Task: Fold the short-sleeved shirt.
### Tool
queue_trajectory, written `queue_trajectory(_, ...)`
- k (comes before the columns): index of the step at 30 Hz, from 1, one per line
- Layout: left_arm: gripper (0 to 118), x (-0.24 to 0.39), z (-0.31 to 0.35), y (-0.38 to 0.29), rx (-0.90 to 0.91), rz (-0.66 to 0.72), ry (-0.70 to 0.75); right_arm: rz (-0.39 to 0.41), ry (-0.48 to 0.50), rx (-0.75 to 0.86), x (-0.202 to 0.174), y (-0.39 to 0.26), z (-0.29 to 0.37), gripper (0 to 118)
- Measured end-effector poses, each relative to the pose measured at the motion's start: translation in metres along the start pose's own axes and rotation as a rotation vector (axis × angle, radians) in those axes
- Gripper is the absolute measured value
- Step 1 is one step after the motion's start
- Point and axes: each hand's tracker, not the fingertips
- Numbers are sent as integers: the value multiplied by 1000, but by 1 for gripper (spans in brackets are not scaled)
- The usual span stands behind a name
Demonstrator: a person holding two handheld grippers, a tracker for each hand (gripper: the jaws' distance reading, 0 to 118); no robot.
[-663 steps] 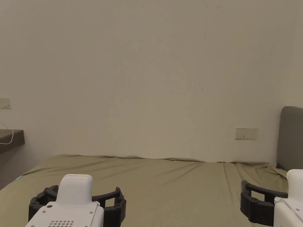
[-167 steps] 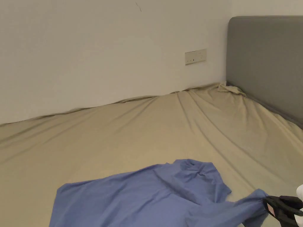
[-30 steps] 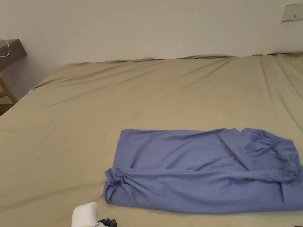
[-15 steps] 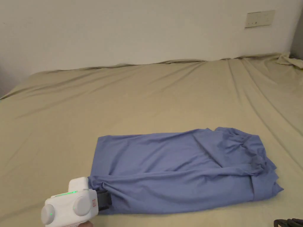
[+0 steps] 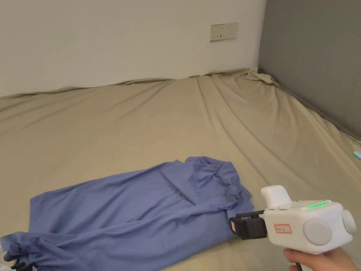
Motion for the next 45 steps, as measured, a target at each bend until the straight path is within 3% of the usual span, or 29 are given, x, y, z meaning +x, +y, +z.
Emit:
queue_trajectory(1,8,-1,0,0,-1,5,-4,-51,-16,-49,4,4,-20,117)
queue_trajectory(4,8,-3,-7,-4,-26,27,-5,-70,-75,-97,15,11,-54,118)
queue_trajectory(6,8,-7,-11,-6,-38,44,-1,-94,-75,-155,18,2,-72,112)
queue_trajectory(7,8,-9,-13,-7,-50,65,-11,-117,-51,-217,21,0,-79,90)
queue_trajectory(8,8,-11,-14,-7,-56,73,-14,-154,-53,-250,22,-3,-81,80)
queue_trajectory(9,8,-13,-16,-7,-63,79,-15,-111,-164,-185,19,-2,-74,73)
queue_trajectory(10,8,-17,-18,-8,-65,82,-17,-110,-107,-160,18,1,-66,41)
queue_trajectory(11,8,-19,-19,-8,-68,90,-20,-134,-72,-153,19,3,-60,18)
queue_trajectory(13,8,-23,-16,-6,-72,100,-28,-115,-104,-125,14,3,-45,14)
queue_trajectory(15,8,-22,-6,-6,-79,98,-57,-61,-72,-109,12,6,-29,13)
queue_trajectory(18,8,-26,13,-5,-95,68,-120,-52,-42,-114,7,7,4,13)
queue_trajectory(21,8,-27,28,-6,-91,13,-100,103,-71,-111,-7,8,33,13)
queue_trajectory(22,8,-31,33,-6,-91,17,-100,119,-78,-111,-13,7,44,13)
queue_trajectory(25,8,-43,50,-11,-94,50,-121,75,-25,-136,-17,-7,72,13)
queue_trajectory(33,8,-66,90,-79,-201,67,-131,19,-27,-259,-27,-93,120,13)
queue_trajectory(45,8,-69,49,-131,-315,82,-30,57,-103,-383,-23,-140,70,13)
